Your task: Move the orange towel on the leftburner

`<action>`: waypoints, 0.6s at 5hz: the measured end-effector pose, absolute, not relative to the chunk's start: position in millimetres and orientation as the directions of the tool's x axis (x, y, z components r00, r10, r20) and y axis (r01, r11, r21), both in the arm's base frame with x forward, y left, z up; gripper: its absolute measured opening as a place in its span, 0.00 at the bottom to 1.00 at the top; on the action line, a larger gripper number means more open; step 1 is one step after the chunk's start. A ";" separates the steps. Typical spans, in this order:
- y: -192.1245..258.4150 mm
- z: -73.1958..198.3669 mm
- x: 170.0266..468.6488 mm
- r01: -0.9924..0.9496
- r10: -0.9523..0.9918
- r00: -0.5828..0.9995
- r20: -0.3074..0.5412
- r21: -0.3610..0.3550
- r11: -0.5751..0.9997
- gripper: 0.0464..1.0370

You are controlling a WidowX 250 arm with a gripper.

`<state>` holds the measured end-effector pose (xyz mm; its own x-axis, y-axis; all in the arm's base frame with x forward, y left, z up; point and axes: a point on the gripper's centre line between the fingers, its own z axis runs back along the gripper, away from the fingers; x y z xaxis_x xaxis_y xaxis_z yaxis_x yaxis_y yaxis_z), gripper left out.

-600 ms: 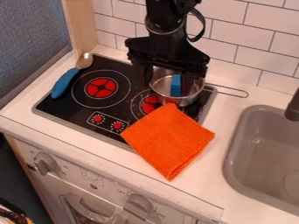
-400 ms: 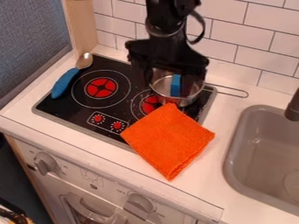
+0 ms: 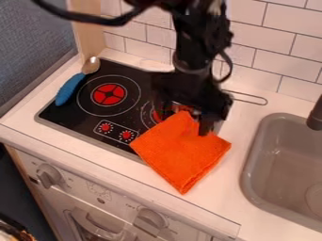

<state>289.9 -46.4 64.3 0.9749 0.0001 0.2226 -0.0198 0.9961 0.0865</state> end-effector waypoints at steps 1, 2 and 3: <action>-48.7 40.4 282.4 -0.010 -0.006 0.985 0.174 0.090 0.996 0.96; -46.0 22.0 280.9 -0.010 -0.003 0.991 0.135 0.095 0.995 0.96; -31.5 10.4 283.9 -0.034 0.021 0.993 0.119 0.104 0.994 0.96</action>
